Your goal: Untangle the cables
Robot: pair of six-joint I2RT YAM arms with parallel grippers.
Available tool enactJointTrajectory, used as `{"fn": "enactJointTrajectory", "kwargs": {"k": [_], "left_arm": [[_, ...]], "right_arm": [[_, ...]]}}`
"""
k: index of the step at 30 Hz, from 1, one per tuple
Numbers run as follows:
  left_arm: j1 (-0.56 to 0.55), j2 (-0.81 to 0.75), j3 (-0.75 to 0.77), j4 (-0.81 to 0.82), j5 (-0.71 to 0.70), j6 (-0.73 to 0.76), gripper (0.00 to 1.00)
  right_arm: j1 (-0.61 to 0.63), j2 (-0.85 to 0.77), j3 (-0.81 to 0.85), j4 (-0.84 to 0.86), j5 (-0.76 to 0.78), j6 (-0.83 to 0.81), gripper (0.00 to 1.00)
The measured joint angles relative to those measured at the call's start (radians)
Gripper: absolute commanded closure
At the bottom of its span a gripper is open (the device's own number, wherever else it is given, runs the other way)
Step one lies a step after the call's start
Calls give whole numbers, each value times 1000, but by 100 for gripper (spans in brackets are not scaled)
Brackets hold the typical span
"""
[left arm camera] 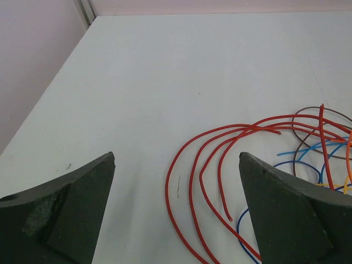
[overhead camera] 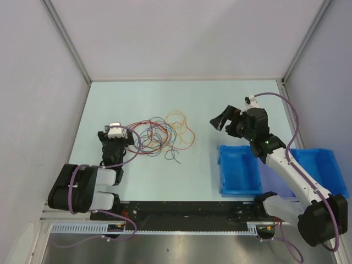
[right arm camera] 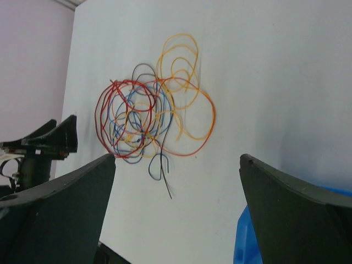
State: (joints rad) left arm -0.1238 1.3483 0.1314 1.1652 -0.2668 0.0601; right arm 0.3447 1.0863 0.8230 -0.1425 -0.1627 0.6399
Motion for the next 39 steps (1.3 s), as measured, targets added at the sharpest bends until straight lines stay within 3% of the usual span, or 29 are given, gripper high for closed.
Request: {"fn": "enactJointTrajectory", "kwargs": {"k": [19, 33, 39], "left_arm": [[0, 0, 0, 0, 0, 0, 0], [0, 0, 0, 0, 0, 0, 0], [0, 0, 0, 0, 2, 0, 0]], "right_arm": [[106, 73, -24, -200, 46, 180, 0], [152, -6, -105, -106, -80, 257, 3], [180, -76, -48, -233, -42, 218, 3]]}}
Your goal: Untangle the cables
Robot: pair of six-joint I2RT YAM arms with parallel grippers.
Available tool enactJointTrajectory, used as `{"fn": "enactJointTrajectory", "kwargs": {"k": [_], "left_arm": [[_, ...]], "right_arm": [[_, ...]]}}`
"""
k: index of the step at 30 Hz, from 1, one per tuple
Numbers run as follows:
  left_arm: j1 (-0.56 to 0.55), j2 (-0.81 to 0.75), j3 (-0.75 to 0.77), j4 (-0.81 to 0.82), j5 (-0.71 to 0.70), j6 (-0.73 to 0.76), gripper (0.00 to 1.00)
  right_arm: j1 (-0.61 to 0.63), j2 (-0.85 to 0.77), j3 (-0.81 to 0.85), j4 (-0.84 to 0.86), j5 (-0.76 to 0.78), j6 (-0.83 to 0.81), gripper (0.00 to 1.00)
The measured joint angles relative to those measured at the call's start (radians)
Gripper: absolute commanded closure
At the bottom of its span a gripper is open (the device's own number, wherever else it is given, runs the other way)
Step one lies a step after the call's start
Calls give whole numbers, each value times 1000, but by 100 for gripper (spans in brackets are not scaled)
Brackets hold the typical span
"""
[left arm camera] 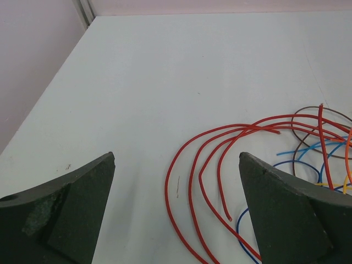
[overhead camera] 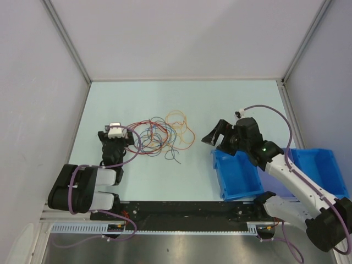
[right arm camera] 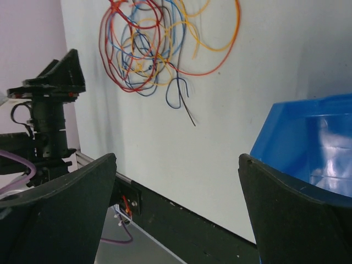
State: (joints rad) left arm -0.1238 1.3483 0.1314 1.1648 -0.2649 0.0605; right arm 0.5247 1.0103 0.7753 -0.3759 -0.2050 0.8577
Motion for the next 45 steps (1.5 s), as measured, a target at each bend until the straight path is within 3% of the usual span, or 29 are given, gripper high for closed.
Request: {"fn": "enactJointTrajectory", "kwargs": {"k": [2, 4, 9, 11, 15, 19, 22, 25, 33, 40, 45], "left_arm": [[0, -20, 6, -32, 7, 1, 0], [0, -87, 52, -183, 2, -19, 0], [0, -181, 421, -620, -17, -134, 0], [-1, -177, 575, -783, -22, -224, 0], [38, -117, 808, -1141, -34, -570, 0], [154, -4, 830, -1337, 78, -681, 0], [157, 24, 797, -1463, 101, -694, 0], [124, -3, 780, -1545, 111, -700, 0], [-105, -180, 753, -1593, 72, -701, 0], [-128, -190, 680, -1596, 28, -700, 3], [-129, -148, 679, -1585, -6, -691, 13]], "right_arm": [[11, -25, 26, -20, 20, -13, 4], [34, -47, 50, -31, 37, -21, 9], [154, -17, 88, -56, 93, -20, 18], [227, 27, 88, -85, 124, -20, 20], [304, 94, 82, -137, 157, -21, 21], [284, 111, 44, -139, 161, -32, 23], [222, 126, 8, -112, 121, -45, 24], [145, 121, -13, -76, 68, -58, 24], [-26, 60, -27, -64, -48, -164, 22], [69, 60, -41, -67, -113, -208, 18], [177, 90, -43, -52, -117, -207, 17]]}}
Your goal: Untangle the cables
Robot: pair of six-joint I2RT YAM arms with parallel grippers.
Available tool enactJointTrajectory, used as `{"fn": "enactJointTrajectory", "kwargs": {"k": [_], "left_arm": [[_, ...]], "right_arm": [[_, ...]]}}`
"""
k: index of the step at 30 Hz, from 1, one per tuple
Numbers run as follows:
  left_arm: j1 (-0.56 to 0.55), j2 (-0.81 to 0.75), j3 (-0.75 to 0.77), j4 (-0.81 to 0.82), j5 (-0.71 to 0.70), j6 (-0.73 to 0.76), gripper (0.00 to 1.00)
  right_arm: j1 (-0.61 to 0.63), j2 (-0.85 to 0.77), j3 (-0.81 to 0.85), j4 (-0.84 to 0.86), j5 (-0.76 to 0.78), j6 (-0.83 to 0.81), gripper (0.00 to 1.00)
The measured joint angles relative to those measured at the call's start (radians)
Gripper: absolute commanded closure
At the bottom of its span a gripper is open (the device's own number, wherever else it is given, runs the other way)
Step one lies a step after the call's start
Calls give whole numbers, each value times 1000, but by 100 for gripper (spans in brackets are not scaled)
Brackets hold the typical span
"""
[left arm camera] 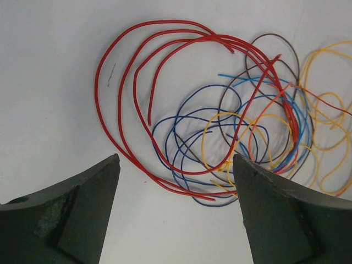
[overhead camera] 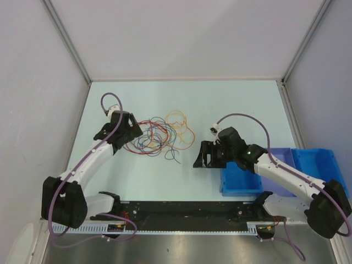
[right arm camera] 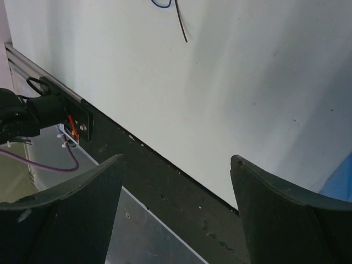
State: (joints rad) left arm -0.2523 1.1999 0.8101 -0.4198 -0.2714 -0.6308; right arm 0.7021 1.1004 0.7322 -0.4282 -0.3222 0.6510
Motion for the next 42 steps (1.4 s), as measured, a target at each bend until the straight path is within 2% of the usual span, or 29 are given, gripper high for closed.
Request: {"fn": "enactJointTrajectory", "kwargs": {"k": [7, 10, 19, 25, 27, 37, 40, 41, 42], "left_arm": [[0, 178, 63, 27, -28, 33, 23], [0, 230, 79, 61, 3, 45, 27], [-32, 322, 161, 129, 90, 79, 34], [-82, 339, 169, 153, 119, 90, 43], [-95, 366, 186, 153, 119, 90, 49], [-104, 431, 202, 148, 117, 90, 53], [-104, 449, 214, 151, 117, 89, 60], [-104, 455, 215, 153, 117, 91, 70], [-104, 460, 215, 154, 117, 90, 76]], "right_arm": [[35, 115, 14, 55, 3, 2, 17], [39, 133, 17, 68, 4, 2, 17], [41, 159, 23, 72, 18, -10, 17], [41, 185, 24, 76, 21, -24, 17], [41, 187, 24, 75, 21, -27, 17], [41, 186, 26, 71, 26, -47, 17], [41, 186, 26, 71, 26, -50, 17], [41, 186, 26, 71, 26, -50, 17], [41, 186, 26, 71, 26, -51, 17]]}}
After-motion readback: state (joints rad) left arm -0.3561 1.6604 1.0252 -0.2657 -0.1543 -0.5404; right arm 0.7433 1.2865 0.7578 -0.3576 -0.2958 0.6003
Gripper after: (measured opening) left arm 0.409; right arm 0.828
